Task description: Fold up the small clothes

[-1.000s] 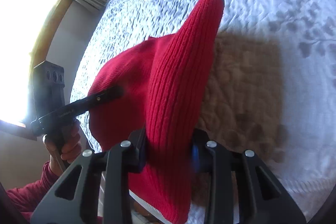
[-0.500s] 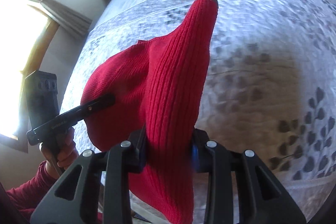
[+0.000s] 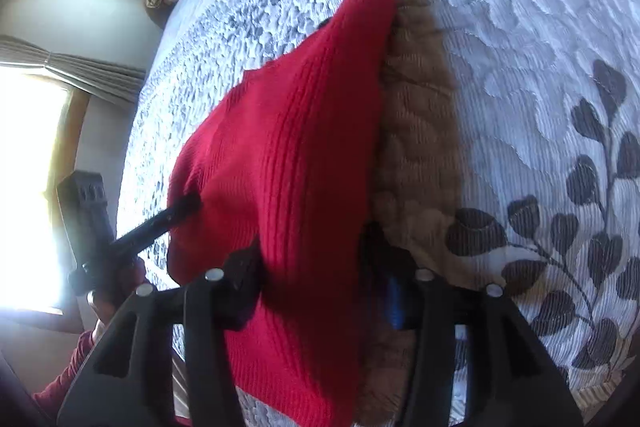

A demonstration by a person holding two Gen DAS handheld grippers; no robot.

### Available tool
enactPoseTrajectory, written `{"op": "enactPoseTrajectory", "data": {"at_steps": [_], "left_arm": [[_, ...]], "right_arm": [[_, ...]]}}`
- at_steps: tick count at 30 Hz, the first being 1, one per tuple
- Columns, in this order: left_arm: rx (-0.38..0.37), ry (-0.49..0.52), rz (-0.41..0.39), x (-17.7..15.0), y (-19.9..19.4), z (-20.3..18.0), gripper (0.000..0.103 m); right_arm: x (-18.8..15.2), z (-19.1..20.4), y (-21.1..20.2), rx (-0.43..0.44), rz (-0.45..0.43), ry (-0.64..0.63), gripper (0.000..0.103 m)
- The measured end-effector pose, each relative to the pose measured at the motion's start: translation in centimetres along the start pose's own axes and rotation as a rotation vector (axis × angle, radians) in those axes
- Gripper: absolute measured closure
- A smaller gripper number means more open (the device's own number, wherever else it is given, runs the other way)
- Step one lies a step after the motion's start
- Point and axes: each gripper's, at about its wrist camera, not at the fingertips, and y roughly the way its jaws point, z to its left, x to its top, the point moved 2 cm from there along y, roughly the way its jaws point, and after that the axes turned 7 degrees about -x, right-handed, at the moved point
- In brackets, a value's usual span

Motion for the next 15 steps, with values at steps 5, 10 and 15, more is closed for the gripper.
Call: {"op": "enactPoseTrajectory", "data": {"at_steps": [5, 10, 15], "left_arm": [[-0.022, -0.031, 0.000, -3.6, -3.0, 0.0, 0.041], [-0.029, -0.057, -0.002, -6.4, -3.8, -0.4, 0.033], [0.017, -0.100, 0.042, -8.0, -2.2, -0.4, 0.031]], "right_arm": [[-2.8, 1.0, -2.7, 0.011, -0.025, -0.037, 0.038], [-7.7, 0.5, -3.5, 0.067, 0.031, -0.029, 0.037], [-10.4, -0.4, -2.1, 0.105, 0.076, -0.009, 0.053]]}}
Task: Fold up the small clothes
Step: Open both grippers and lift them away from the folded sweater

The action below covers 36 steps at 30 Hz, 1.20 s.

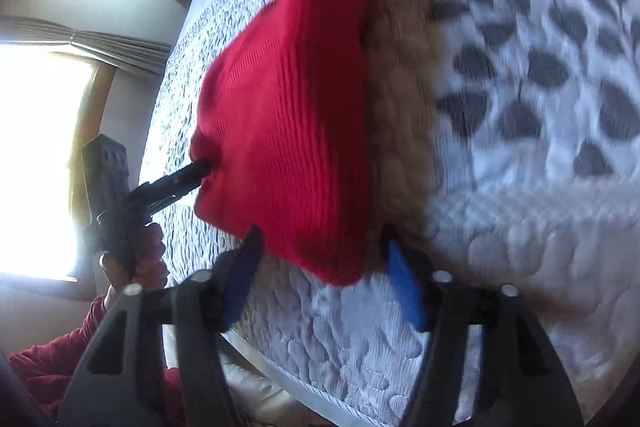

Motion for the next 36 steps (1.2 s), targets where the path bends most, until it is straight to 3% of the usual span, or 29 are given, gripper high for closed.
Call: {"op": "enactPoseTrajectory", "data": {"at_steps": [2, 4, 5, 7, 11, 16, 18, 20, 21, 23, 27, 29, 32, 36], "left_arm": [[0.050, 0.039, -0.012, -0.7, 0.3, -0.5, 0.036], [0.067, 0.076, -0.006, -1.0, 0.3, -1.4, 0.048], [0.062, 0.081, -0.001, -1.2, 0.2, -1.7, 0.056], [0.072, 0.090, 0.013, -1.6, 0.1, -2.3, 0.060], [0.123, 0.095, 0.001, -2.5, 0.8, -2.6, 0.057], [0.127, 0.111, -0.015, -2.8, 0.9, -2.4, 0.055], [0.133, 0.113, -0.019, -2.8, 0.5, -2.4, 0.049], [0.149, 0.107, -0.027, -3.1, -0.3, -2.2, 0.041], [0.165, 0.104, -0.034, -3.3, -0.7, -2.1, 0.038], [0.196, 0.098, -0.048, -3.8, -1.5, -2.0, 0.033], [0.231, 0.077, -0.060, -5.3, -3.2, -1.6, 0.029], [0.265, 0.083, -0.062, -6.0, -3.8, -1.7, 0.028], [0.299, 0.094, -0.059, -7.1, -4.6, -2.0, 0.027], [0.326, 0.098, -0.064, -8.8, -6.2, -2.1, 0.026]], "right_arm": [[-0.2, 0.1, 0.7, 0.006, 0.013, 0.004, 0.078], [0.0, 0.2, 0.8, -0.013, 0.023, 0.008, 0.085], [0.0, 0.4, 0.5, -0.015, 0.022, 0.005, 0.087], [0.1, 1.3, -0.7, -0.041, 0.003, -0.016, 0.089], [-0.3, 2.4, -1.4, -0.167, -0.008, -0.058, 0.089], [0.3, 2.4, 1.1, -0.217, -0.001, -0.033, 0.087], [0.4, 2.6, 0.9, -0.215, -0.019, -0.016, 0.084], [-0.1, 2.8, -0.3, -0.252, -0.047, -0.034, 0.069], [-0.6, 3.1, -0.9, -0.285, -0.065, -0.045, 0.067], [-1.5, 3.6, -2.1, -0.343, -0.096, -0.050, 0.052], [-3.7, 5.5, -3.3, -0.520, -0.161, -0.079, 0.035], [-4.9, 5.7, -3.2, -0.581, -0.171, -0.085, 0.020], [-6.8, 6.5, -3.2, -0.641, -0.189, -0.087, 0.019], [-9.0, 7.5, -3.6, -0.642, -0.195, -0.067, 0.017]]}}
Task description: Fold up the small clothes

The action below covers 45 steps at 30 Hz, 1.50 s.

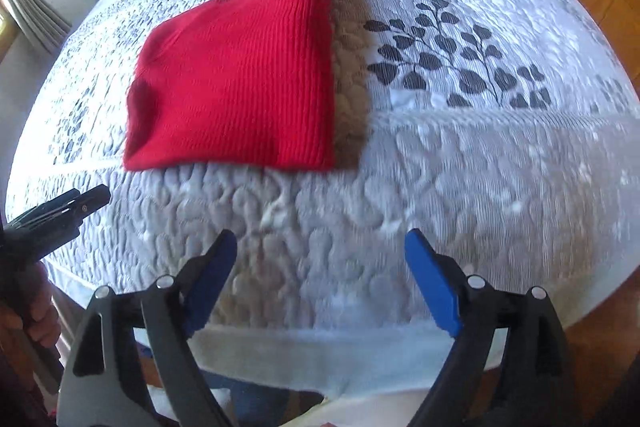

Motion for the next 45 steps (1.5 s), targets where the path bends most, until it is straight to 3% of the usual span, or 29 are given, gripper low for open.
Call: {"op": "enactPoseTrajectory", "data": {"at_steps": [10, 20, 31, 45], "left_arm": [[0.044, 0.018, -0.100, -1.1, -6.3, -0.6, 0.021], [0.024, 0.088, -0.176, -1.8, -11.7, -2.8, 0.017], [0.036, 0.114, -0.206, -2.2, -13.7, -3.5, 0.016], [0.058, 0.114, -0.195, -2.2, -13.4, -3.5, 0.015]], "right_arm": [[-0.7, 0.8, -4.8, 0.005, -0.054, 0.026, 0.012], [-1.2, 2.3, -8.2, 0.019, -0.090, 0.032, 0.011], [-1.6, 3.3, -10.7, 0.033, -0.114, 0.015, 0.008], [-1.5, 3.3, -11.3, 0.012, -0.133, 0.007, 0.008]]}}
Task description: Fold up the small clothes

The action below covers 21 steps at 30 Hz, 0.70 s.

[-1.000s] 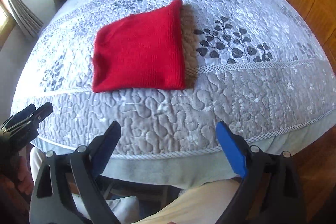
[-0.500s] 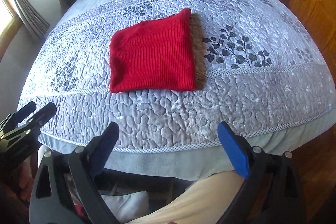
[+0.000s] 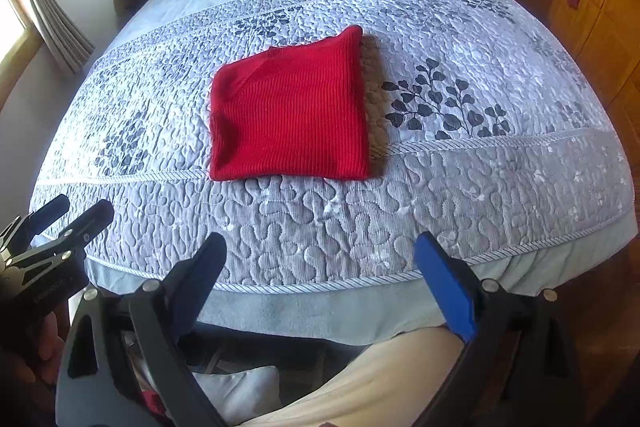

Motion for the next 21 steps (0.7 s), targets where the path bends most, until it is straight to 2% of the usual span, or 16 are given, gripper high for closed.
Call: {"op": "enactPoseTrajectory", "data": {"at_steps": [21], "left_arm": [[0.010, 0.014, 0.021, -0.35, 0.94, -0.16, 0.015]], "right_arm": [[0.02, 0.77, 1.02, 0.013, 0.014, -0.029, 0.008]]}}
